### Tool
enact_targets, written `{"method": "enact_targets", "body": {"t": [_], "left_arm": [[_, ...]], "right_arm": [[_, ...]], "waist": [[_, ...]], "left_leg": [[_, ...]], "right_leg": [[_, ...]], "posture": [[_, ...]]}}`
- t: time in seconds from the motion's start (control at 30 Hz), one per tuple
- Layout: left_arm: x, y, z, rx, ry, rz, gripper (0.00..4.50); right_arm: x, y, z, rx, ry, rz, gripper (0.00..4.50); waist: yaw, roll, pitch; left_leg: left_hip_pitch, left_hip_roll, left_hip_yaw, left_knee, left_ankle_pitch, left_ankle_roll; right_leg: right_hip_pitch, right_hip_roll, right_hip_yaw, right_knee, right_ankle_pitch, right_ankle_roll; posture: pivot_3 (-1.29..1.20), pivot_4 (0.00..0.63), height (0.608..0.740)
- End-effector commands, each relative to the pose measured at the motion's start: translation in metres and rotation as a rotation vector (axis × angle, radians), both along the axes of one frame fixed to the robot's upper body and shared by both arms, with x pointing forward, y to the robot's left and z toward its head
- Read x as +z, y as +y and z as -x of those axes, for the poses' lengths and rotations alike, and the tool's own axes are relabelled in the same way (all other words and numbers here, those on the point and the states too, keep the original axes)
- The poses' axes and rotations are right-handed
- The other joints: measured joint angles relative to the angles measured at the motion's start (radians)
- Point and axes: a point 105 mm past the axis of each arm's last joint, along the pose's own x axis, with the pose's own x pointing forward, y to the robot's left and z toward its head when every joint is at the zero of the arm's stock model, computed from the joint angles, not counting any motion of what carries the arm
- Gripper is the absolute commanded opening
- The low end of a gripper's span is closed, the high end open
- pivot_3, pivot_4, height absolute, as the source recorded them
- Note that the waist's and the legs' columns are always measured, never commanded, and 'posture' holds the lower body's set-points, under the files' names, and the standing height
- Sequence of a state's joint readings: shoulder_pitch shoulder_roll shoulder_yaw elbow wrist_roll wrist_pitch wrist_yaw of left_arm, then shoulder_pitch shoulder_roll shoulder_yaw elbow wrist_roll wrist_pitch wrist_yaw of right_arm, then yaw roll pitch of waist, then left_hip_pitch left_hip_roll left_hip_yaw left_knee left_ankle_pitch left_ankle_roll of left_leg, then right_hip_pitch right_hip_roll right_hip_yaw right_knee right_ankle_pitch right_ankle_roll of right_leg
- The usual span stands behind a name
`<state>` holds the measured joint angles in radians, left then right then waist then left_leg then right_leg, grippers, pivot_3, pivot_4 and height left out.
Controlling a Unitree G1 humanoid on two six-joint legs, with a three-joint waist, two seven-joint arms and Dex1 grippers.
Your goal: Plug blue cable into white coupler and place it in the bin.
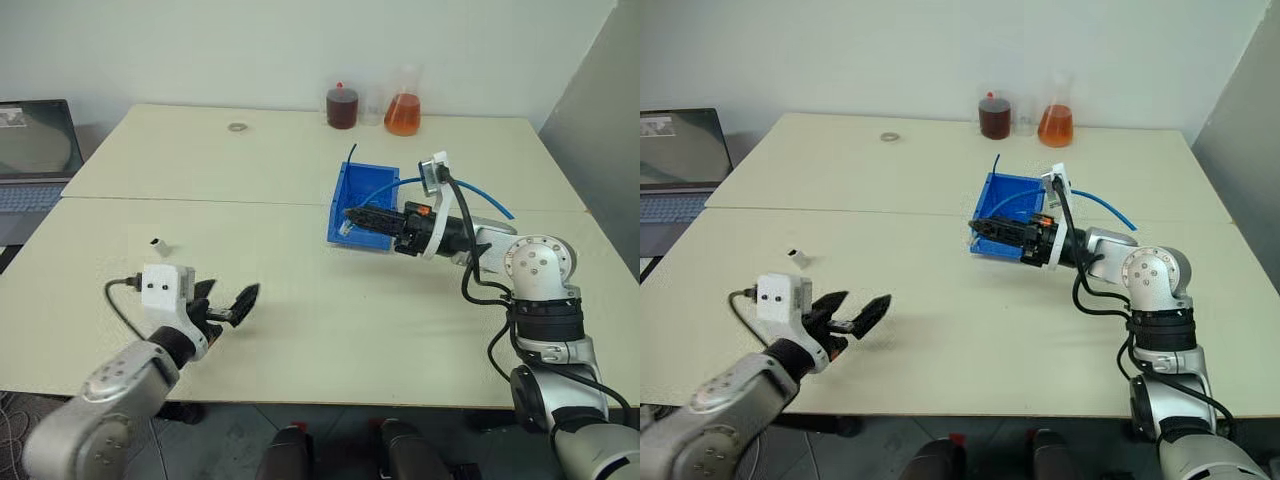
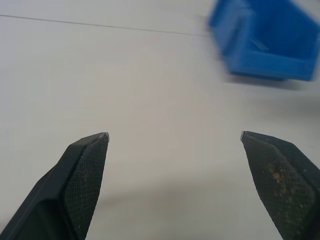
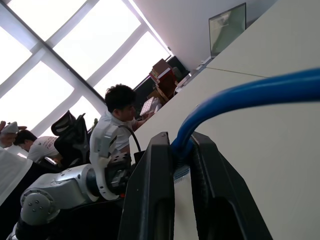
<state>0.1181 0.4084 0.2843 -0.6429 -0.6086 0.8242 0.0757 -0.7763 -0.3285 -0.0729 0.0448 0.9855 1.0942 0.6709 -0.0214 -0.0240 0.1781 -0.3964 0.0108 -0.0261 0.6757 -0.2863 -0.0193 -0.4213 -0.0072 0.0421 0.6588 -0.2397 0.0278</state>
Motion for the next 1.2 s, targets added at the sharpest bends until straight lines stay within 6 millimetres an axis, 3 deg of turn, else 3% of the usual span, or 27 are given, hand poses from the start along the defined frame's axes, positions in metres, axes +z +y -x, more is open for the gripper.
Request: {"method": "enact_targets", "body": {"t": [0.03, 0.13, 0.3, 0.5, 0.7, 0.9, 1.17, 1.2], "left_arm": [[-0.015, 0.045, -0.014, 0.400, -0.009, -0.110, 4.45], [-0.020, 0.064, -0.033, 0.593, -0.024, -0.077, 4.45], [-0.024, 0.083, -0.061, 0.763, -0.055, 0.003, 4.45], [-0.019, 0.090, -0.093, 0.762, -0.080, 0.007, 4.45], [-0.023, 0.095, -0.110, 0.772, -0.069, 0.039, 4.45], [-0.019, 0.106, -0.116, 0.841, -0.060, 0.033, 4.45], [-0.020, 0.106, -0.121, 0.832, -0.061, 0.044, 4.45], [-0.021, 0.107, -0.120, 0.840, -0.059, 0.049, 4.10]], "right_arm": [[0.014, 0.003, -0.001, 0.015, -0.065, -0.012, 0.17], [0.015, 0.004, -0.002, 0.012, -0.069, -0.004, 0.17], [0.014, 0.003, -0.004, -0.001, -0.076, 0.011, 0.17], [0.015, 0.001, -0.005, -0.012, -0.081, 0.018, 0.17], [0.015, 0.002, -0.006, -0.024, -0.080, 0.016, 0.17], [0.014, 0.001, -0.006, -0.033, -0.070, 0.009, 0.17], [0.014, 0.001, -0.006, -0.037, -0.071, 0.007, 0.17], [0.015, 0.001, -0.006, -0.039, -0.072, 0.007, 0.17]], "waist": [[0.000, 0.000, 0.000], [0.002, -0.001, 0.000], [0.004, -0.002, 0.000], [-0.002, -0.002, 0.000], [-0.004, -0.002, 0.000], [-0.005, -0.002, 0.000], [-0.005, -0.002, 0.000], [-0.005, -0.002, 0.000]], "left_leg": [[0.000, 0.000, 0.000, 0.000, 0.000, 0.000], [-0.001, 0.000, -0.001, 0.001, 0.000, 0.000], [-0.002, 0.000, -0.001, 0.001, 0.000, 0.000], [-0.002, -0.001, 0.000, 0.001, 0.000, 0.000], [-0.002, -0.001, -0.001, 0.001, 0.000, 0.000], [-0.001, -0.002, -0.001, 0.001, 0.000, 0.000], [-0.001, -0.002, -0.001, 0.001, 0.000, 0.000], [-0.001, -0.002, -0.001, 0.001, 0.000, 0.000]], "right_leg": [[0.000, 0.000, 0.000, 0.000, 0.000, 0.000], [0.000, 0.000, -0.001, 0.000, 0.001, 0.000], [-0.001, -0.001, -0.002, 0.001, 0.002, 0.001], [-0.001, -0.002, -0.002, 0.001, 0.004, 0.002], [-0.001, -0.004, -0.003, 0.001, 0.004, 0.002], [-0.001, -0.004, -0.003, 0.003, 0.004, 0.002], [-0.002, -0.008, -0.003, 0.004, 0.004, 0.002], [-0.002, -0.008, -0.003, 0.004, 0.004, 0.002]], "posture": [[0.00, 0.150, 0.740], [0.00, 0.150, 0.740], [0.00, 0.150, 0.740], [0.00, 0.150, 0.740], [0.00, 0.150, 0.740], [0.00, 0.150, 0.740], [0.00, 0.150, 0.740], [0.00, 0.150, 0.740]]}}
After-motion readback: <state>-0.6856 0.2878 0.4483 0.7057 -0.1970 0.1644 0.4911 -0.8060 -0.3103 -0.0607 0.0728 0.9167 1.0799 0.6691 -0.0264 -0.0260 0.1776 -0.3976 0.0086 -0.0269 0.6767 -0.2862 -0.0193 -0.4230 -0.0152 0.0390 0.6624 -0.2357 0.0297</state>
